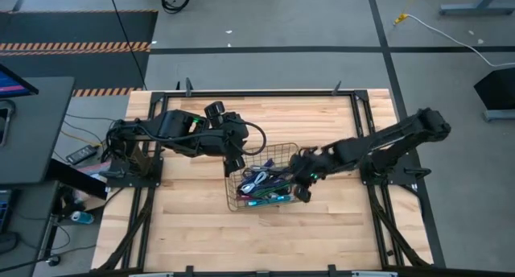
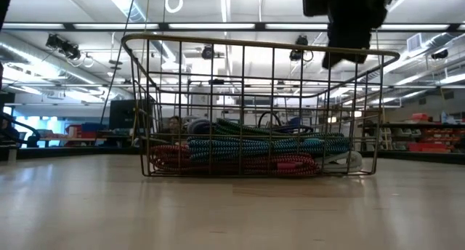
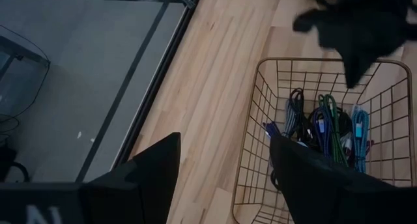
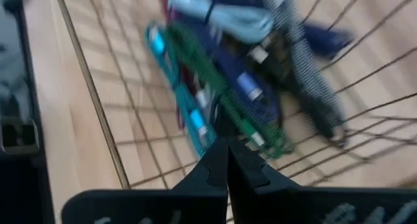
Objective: Pick and place USB-C Cables
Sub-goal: Adjust the gold wire basket
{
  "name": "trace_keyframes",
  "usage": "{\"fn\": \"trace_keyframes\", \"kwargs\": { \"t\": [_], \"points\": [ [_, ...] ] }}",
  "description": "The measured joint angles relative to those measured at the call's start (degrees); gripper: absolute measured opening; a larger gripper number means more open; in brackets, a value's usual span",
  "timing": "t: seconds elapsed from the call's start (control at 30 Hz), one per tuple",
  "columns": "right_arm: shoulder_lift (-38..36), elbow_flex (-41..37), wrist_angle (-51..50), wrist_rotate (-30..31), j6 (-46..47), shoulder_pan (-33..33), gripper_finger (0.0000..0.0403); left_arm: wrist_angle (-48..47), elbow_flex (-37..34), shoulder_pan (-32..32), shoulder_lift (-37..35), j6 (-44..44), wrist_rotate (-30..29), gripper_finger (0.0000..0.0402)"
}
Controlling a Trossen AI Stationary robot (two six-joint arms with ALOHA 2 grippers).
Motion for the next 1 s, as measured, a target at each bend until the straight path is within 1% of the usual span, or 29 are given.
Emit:
{"fn": "trace_keyframes", "kwargs": {
  "t": [0.17, 0.3, 0.43, 0.7, 0.9, 1.0],
  "points": [
    [4.70, -0.05, 1.98, -3.53, -0.60, 1.68, 0.0000, -0.04, 0.00, 0.00, -0.01, -0.04, 0.00, 0.0243],
    [5.68, -0.05, 4.34, -5.31, 1.15, 3.04, 0.0000, -0.09, 0.00, 0.00, -0.01, -0.02, 0.00, 0.0243],
    [5.68, -0.05, 6.29, -5.47, 4.61, 4.97, 0.0000, -0.12, 0.00, 0.00, -0.01, 0.00, 0.00, 0.0243],
    [5.68, -0.05, 9.08, -1.79, 11.08, 8.71, 0.0000, -0.17, 0.00, 0.00, -0.01, 0.24, 0.02, 0.0243],
    [5.68, -0.05, 9.99, 0.03, 14.07, 9.82, 0.0000, -0.17, 0.00, 0.00, -0.01, 0.63, 0.02, 0.0243],
    [5.66, -0.05, 11.96, 1.46, 14.53, 10.05, 0.0000, -0.20, 0.00, 0.00, -0.01, 0.61, 0.02, 0.0243]
  ]
}}
